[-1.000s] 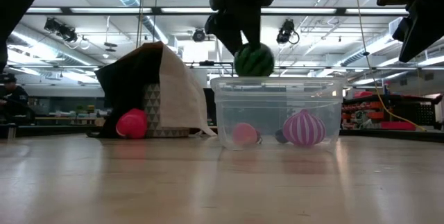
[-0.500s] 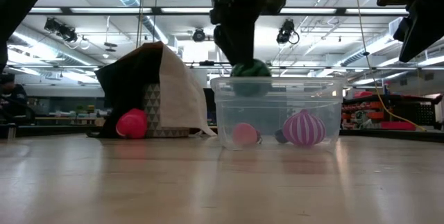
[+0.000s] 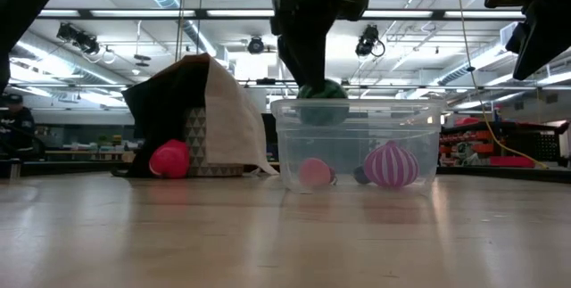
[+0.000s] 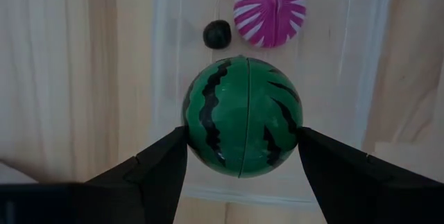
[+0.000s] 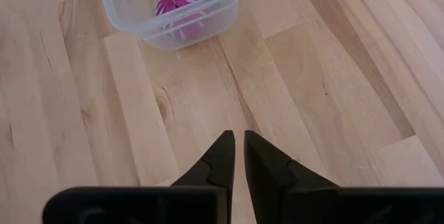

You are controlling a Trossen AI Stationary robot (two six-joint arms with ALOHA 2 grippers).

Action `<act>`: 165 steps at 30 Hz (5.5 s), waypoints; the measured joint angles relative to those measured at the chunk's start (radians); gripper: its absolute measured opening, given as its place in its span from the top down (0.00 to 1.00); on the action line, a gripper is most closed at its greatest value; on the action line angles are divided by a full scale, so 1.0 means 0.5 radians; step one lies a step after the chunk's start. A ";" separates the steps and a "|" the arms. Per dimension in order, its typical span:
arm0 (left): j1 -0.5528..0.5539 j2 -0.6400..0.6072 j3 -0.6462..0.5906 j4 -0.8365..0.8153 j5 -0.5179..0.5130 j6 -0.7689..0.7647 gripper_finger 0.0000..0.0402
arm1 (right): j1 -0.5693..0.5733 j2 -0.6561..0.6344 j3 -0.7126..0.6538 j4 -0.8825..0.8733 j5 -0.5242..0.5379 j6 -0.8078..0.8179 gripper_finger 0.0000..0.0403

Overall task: Pick and placing Produce into tupperware
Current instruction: Put the watermelon into the transparent bin, then put the apple into the transparent bin

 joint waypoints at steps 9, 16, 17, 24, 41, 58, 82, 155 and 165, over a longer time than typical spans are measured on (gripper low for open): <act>-0.032 0.000 0.000 -0.001 -0.040 0.104 0.32 | 0.000 0.000 0.000 0.000 0.000 0.001 0.90; -0.054 0.000 0.000 -0.001 -0.134 0.103 0.32 | 0.000 0.000 0.001 0.000 -0.001 0.006 0.90; -0.055 0.000 0.000 -0.001 -0.139 0.102 0.32 | 0.001 0.000 0.000 0.000 -0.001 0.006 0.90; -0.058 0.000 0.000 -0.028 -0.145 0.100 0.32 | 0.000 0.000 0.000 0.000 -0.022 0.008 0.90; -0.063 -0.001 0.000 -0.064 -0.258 0.077 0.20 | 0.000 0.000 0.001 -0.001 -0.023 0.011 0.90; -0.123 -0.053 0.188 -0.548 -0.611 -1.227 0.27 | 0.001 0.000 0.000 -0.002 -0.023 0.037 0.90; -0.991 -0.052 -0.169 -0.860 -1.042 -4.207 0.49 | 0.000 -0.001 0.000 -0.002 -0.069 -0.019 0.90; -0.727 -1.025 -1.261 1.117 -1.779 -2.980 0.70 | -0.150 0.000 0.001 0.002 -0.262 -0.172 0.90; -0.945 -1.136 -1.262 -0.226 -2.150 -4.325 0.89 | -0.149 0.000 0.000 0.004 -0.262 -0.111 0.90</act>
